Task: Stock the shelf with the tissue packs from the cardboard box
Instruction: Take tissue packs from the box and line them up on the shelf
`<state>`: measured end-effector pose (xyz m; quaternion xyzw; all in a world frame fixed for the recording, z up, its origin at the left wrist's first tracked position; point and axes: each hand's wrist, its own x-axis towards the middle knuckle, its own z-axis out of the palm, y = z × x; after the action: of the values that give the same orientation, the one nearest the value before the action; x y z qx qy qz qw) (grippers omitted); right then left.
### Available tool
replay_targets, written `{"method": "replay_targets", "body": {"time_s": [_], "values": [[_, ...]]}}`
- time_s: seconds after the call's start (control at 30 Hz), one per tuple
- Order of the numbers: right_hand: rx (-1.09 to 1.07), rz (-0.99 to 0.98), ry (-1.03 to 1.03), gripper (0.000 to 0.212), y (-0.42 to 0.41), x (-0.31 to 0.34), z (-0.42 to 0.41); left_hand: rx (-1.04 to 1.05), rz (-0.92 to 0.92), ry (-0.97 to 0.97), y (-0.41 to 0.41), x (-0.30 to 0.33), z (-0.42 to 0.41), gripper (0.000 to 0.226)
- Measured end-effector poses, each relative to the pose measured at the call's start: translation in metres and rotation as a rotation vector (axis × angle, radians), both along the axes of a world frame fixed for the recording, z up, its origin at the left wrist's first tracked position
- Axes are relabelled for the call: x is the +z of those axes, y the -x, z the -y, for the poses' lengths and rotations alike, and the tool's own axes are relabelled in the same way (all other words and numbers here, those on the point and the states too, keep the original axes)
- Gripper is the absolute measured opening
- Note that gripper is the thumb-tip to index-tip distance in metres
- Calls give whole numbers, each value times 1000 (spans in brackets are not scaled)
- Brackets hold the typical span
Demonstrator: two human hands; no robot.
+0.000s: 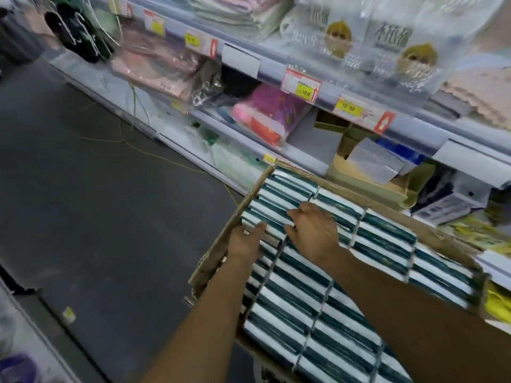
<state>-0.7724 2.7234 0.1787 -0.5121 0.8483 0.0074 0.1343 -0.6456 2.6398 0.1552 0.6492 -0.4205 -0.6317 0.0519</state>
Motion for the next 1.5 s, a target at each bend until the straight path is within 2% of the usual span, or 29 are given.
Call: {"method": "replay_targets", "body": {"time_s": [0.17,0.3,0.4,0.47,0.53,0.6,0.7,0.8,0.87,0.97,1.07,1.2,1.33,1.5], "values": [[-121,23,-42,30,-8,-7,9,115,-65,-110,11,-5,6,72],[-137,100,21,18,-13,-5,10,178,-85,-114,12,-7,4,79],[-89,120,105,18,-18,1,4,181,-119,-125,2,-1,1,74],[-80,216,220,13,-24,6,-5,190,-150,-112,-7,9,-2,71],[-70,323,346,5,-30,17,-17,170,-242,-96,-18,27,-7,57],[-60,386,420,5,-35,30,-31,114,-349,-94,-25,49,-14,50],[-56,419,455,4,-41,56,-54,30,-417,-44,-27,82,-24,60],[-96,442,605,12,-38,87,-78,-25,-447,35,-21,113,-35,46],[-255,469,732,22,-28,112,-94,-53,-512,32,-14,137,-45,34],[-597,686,811,35,-6,157,-118,-90,-588,-55,3,169,-68,26],[-681,880,805,35,23,198,-151,-231,-658,-120,24,199,-100,39],[-621,1038,778,54,57,252,-217,-482,-730,-114,51,239,-160,49],[-569,1011,714,46,90,300,-299,-581,-724,-38,84,277,-227,56],[-728,955,933,41,136,338,-399,-595,-751,6,126,315,-294,52]]}}
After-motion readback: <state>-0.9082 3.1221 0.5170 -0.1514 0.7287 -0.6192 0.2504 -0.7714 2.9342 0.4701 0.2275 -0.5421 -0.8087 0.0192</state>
